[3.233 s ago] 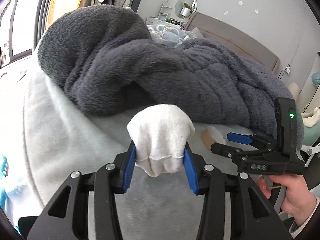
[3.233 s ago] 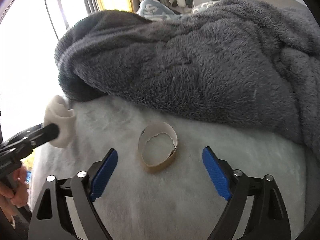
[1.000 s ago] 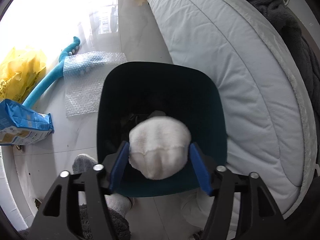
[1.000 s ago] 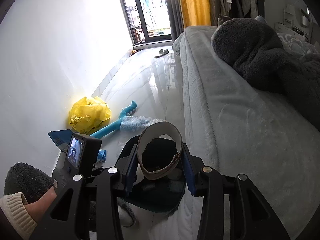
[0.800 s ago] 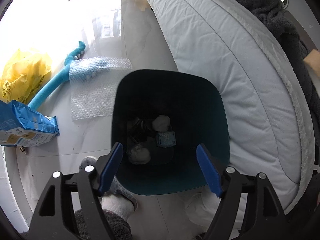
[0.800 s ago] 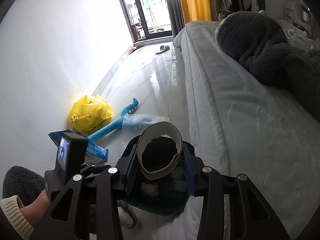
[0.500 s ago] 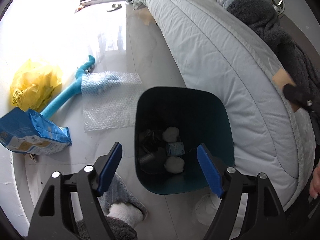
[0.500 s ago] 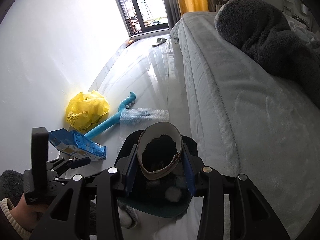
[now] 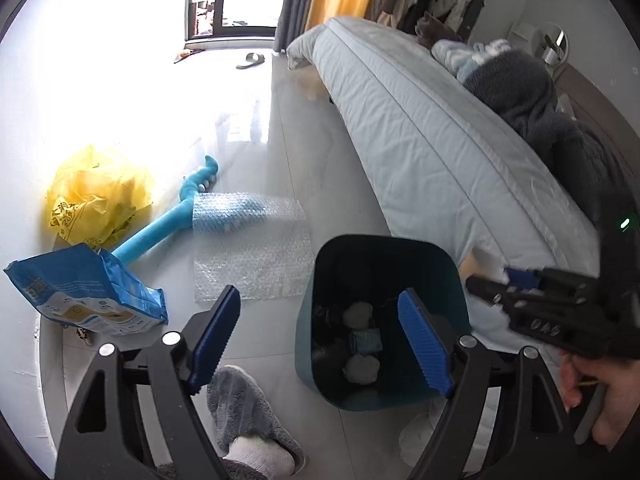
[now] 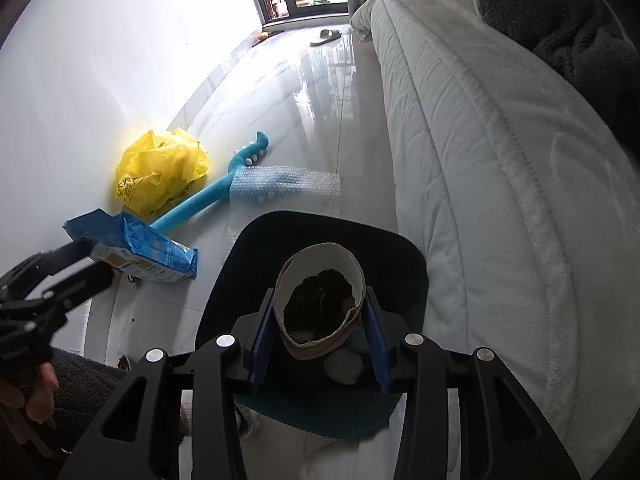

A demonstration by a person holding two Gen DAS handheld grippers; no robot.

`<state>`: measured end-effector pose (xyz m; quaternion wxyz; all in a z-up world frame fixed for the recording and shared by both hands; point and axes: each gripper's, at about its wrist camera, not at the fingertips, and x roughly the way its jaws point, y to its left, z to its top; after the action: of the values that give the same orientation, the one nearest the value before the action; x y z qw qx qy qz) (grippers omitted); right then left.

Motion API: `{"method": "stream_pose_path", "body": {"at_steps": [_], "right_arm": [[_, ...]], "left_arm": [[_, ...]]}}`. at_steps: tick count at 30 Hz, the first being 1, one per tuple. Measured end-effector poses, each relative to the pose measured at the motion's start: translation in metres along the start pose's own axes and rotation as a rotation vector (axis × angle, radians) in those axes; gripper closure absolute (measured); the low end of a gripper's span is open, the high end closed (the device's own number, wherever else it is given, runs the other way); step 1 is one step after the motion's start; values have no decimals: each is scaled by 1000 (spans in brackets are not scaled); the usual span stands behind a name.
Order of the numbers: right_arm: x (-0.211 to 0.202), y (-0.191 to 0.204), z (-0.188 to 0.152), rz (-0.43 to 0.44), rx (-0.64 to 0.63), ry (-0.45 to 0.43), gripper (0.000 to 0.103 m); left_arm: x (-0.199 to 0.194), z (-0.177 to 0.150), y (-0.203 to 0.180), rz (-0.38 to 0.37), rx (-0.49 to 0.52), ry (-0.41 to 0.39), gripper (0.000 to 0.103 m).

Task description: Collect trash

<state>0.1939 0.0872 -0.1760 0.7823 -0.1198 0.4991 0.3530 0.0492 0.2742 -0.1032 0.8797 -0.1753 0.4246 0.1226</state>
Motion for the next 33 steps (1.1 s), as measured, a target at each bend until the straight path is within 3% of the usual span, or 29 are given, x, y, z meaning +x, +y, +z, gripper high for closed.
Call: {"method": "stream_pose_path", "body": {"at_steps": [17, 24, 28, 33], "right_arm": [[62, -3, -9, -31, -5, 138, 60], [63, -5, -5, -30, 9, 139, 35], [51, -6, 0, -20, 26, 113, 27], [18, -7, 1, 1, 45, 55, 25]], "left_arm": [[-54, 18, -17, 14, 54, -259, 10], [-80, 20, -31, -1, 110, -340, 9], [-97, 14, -44, 5, 159, -368, 7], [-118, 4, -56, 4, 153, -408, 5]]}}
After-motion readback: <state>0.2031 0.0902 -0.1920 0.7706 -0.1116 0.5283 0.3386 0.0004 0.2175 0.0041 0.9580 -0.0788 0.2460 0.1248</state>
